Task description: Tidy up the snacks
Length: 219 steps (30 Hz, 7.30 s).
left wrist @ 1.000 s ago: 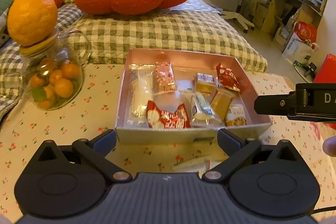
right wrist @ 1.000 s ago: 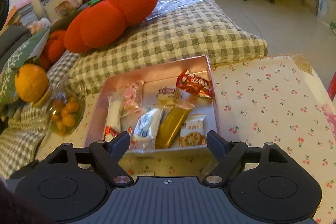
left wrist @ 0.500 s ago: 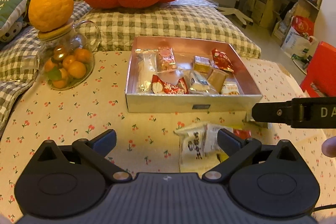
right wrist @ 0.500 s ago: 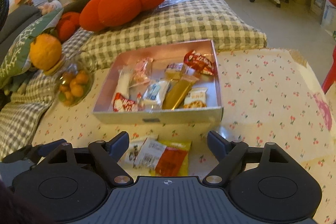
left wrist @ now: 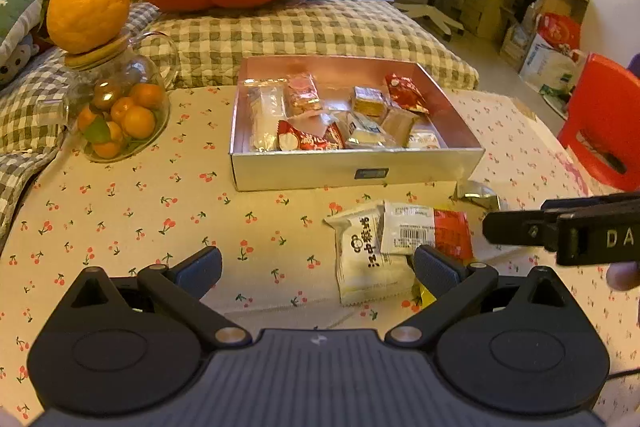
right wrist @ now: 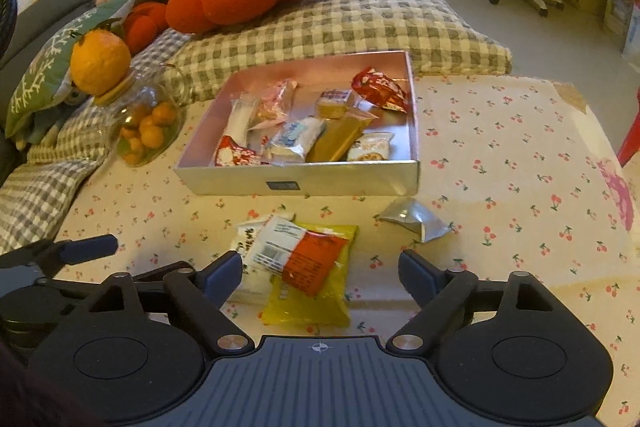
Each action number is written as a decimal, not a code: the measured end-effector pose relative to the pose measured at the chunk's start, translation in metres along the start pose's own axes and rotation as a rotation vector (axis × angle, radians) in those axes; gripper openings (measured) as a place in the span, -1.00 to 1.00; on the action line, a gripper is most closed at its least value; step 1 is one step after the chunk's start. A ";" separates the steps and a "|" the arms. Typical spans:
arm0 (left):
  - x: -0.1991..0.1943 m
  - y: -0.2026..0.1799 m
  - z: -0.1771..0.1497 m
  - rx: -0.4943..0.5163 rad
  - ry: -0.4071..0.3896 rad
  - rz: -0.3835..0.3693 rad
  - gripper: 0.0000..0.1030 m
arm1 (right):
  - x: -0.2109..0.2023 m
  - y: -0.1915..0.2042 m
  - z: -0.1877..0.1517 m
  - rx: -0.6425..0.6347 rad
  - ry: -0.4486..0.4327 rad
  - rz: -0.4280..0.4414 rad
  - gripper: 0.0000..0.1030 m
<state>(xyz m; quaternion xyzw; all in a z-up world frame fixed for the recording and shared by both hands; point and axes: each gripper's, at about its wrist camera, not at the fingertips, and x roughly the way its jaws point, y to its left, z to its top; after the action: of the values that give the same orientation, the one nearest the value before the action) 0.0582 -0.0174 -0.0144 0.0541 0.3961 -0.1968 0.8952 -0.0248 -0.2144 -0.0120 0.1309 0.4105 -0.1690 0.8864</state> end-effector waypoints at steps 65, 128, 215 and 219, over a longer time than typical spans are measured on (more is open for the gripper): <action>0.043 0.022 -0.020 -0.013 0.064 -0.001 0.38 | 0.073 0.023 -0.006 -0.365 -0.029 0.076 0.32; 0.042 0.021 0.064 -0.154 -0.093 0.009 -0.14 | 0.062 -0.033 0.076 0.128 -0.168 0.154 0.10; 0.011 -0.020 0.021 0.022 -0.002 0.033 0.93 | 0.010 -0.018 0.040 0.016 -0.036 -0.025 0.76; 0.006 -0.022 0.008 0.035 -0.014 0.020 0.94 | 0.009 -0.021 0.026 0.011 -0.019 -0.036 0.76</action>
<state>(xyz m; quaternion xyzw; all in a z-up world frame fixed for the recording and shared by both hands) 0.0589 -0.0415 -0.0121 0.0724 0.3859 -0.1954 0.8987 -0.0097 -0.2449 -0.0048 0.1269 0.4032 -0.1886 0.8864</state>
